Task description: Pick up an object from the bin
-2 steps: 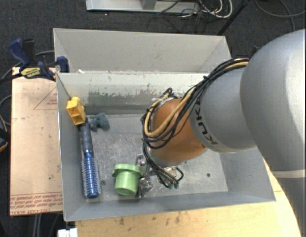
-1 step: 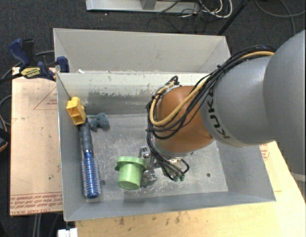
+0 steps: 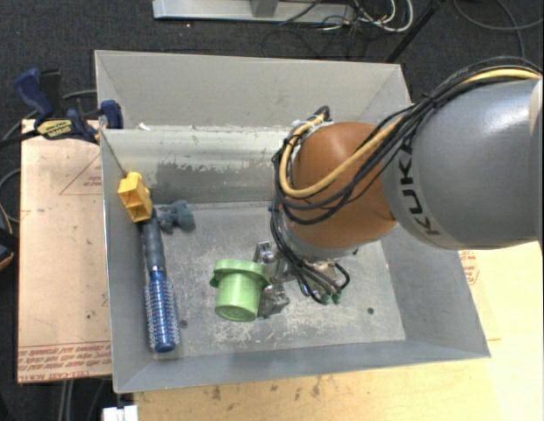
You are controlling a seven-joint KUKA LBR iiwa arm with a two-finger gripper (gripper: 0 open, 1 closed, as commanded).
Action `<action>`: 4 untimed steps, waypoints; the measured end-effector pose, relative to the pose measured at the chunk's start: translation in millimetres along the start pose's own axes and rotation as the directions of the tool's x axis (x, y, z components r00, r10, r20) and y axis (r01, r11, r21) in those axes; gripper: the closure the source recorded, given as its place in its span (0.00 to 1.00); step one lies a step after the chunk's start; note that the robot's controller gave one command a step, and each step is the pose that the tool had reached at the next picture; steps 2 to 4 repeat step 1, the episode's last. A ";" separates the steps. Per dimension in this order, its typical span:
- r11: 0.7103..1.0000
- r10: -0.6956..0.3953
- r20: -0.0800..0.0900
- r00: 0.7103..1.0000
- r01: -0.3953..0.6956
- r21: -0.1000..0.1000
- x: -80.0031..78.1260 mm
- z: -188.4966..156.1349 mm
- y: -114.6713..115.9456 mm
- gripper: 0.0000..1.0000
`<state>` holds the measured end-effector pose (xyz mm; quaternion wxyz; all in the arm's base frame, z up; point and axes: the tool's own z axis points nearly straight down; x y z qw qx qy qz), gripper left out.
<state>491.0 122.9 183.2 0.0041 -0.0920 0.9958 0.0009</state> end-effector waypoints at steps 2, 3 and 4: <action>1.000 0.001 -0.006 1.000 -0.001 0.000 -0.6 -3.3 0.3 1.00; 1.000 0.001 -0.006 1.000 -0.001 0.000 -0.6 -3.3 0.3 1.00; 1.000 0.001 -0.006 1.000 -0.001 0.000 -0.6 -3.3 0.3 1.00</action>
Offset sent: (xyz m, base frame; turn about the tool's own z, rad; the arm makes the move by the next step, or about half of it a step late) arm 0.0000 -0.0001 0.0038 0.0000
